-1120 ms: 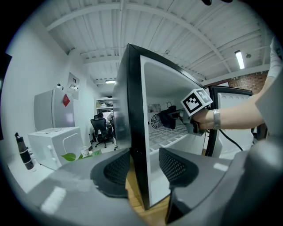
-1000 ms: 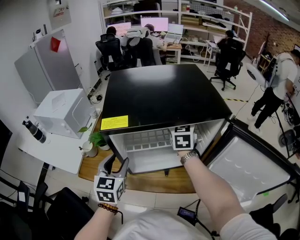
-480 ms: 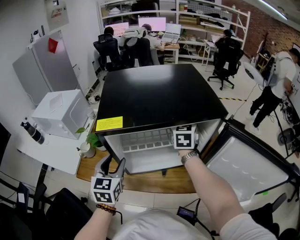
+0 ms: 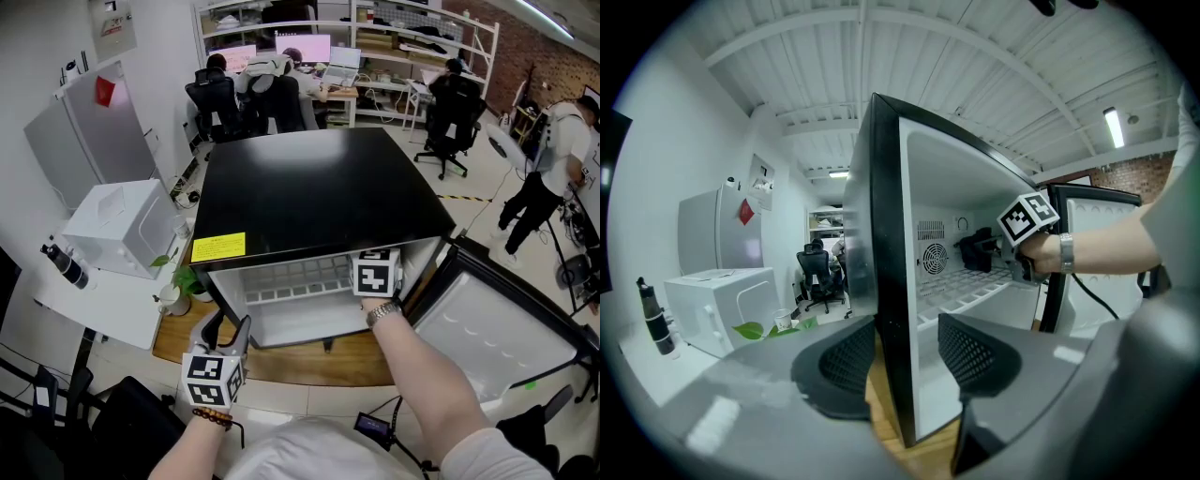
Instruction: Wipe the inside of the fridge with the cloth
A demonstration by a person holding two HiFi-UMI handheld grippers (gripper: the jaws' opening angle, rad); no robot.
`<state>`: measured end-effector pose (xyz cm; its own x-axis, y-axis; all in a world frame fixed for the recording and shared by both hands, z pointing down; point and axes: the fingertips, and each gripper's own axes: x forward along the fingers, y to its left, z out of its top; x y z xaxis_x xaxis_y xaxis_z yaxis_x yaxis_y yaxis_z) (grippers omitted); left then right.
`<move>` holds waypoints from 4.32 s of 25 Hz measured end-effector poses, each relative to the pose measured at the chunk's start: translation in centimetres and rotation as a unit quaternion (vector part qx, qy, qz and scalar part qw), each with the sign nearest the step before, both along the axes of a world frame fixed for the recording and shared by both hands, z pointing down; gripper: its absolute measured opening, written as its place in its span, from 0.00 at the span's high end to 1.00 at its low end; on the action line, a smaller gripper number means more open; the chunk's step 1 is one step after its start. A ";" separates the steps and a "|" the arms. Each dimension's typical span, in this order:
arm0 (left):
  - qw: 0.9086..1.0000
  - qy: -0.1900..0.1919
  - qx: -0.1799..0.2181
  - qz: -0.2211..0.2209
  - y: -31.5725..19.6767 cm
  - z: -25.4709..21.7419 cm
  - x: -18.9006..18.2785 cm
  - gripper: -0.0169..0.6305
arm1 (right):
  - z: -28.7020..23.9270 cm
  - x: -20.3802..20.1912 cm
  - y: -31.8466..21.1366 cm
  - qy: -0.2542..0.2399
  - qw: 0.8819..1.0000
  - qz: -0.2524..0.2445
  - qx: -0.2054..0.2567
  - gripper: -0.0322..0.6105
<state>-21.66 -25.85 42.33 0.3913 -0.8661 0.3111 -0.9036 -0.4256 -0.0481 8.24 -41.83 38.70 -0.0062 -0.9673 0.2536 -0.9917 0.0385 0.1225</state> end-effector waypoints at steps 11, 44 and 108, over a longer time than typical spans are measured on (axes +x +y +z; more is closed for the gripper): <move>1.000 0.002 0.001 0.007 0.2 -0.1 0.3 0.65 | -2.2 -6.5 3.1 -0.031 0.995 -0.090 0.028 0.72; 1.000 0.002 0.005 0.018 0.5 -0.3 0.2 0.64 | 3.9 -24.3 2.7 0.059 0.961 -0.255 -0.086 0.72; 1.000 0.018 0.006 0.004 0.4 -0.2 0.0 0.64 | 2.2 -2.6 3.3 0.032 0.995 -0.059 -0.070 0.72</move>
<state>-21.65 -25.42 42.12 0.4084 -0.8664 0.2871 -0.9016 -0.4321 -0.0213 5.68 -38.52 40.88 -0.0964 -0.9160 0.3895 -0.9697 0.1747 0.1707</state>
